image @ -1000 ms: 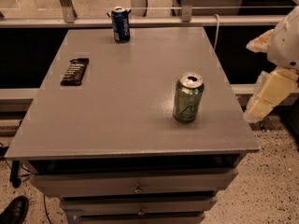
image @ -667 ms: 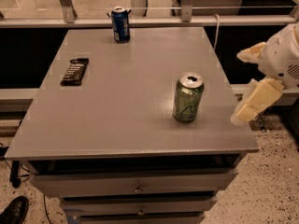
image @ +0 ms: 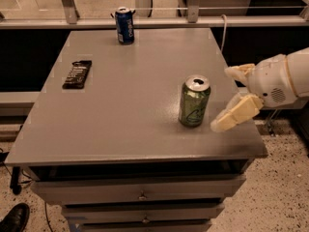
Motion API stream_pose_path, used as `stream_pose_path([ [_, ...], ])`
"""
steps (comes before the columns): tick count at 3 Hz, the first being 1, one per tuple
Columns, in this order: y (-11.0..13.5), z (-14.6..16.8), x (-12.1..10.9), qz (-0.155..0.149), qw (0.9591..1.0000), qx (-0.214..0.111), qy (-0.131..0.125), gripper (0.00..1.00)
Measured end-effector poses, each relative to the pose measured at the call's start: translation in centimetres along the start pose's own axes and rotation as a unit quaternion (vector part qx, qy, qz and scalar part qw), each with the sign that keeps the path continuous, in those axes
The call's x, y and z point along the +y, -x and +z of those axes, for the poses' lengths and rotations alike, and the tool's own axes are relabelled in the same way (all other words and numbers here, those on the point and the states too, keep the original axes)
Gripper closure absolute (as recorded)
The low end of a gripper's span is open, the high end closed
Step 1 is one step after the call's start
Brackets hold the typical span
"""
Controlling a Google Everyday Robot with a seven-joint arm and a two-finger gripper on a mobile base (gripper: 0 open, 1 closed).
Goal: Move green can near rxbar chocolate
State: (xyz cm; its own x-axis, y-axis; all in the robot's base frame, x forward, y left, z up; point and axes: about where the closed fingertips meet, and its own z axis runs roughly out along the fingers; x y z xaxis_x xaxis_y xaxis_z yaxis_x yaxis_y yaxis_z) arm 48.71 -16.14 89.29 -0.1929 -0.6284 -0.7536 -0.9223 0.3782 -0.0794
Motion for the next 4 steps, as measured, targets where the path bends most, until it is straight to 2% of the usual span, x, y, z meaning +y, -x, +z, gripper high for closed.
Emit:
stream_pose_path([
  [1, 1.1, 2.7, 0.3, 0.023, 0.9965, -0.078, 0.02, 0.0],
  [2, 2.7, 5.2, 1.0, 0.038, 0.988, -0.143, 0.043, 0.11],
  [3, 4.2, 6.4, 1.5, 0.026, 0.9816, -0.183, 0.048, 0.27],
  [4, 5.1, 6.6, 1.1, 0.006, 0.9775, -0.207, 0.039, 0.5],
])
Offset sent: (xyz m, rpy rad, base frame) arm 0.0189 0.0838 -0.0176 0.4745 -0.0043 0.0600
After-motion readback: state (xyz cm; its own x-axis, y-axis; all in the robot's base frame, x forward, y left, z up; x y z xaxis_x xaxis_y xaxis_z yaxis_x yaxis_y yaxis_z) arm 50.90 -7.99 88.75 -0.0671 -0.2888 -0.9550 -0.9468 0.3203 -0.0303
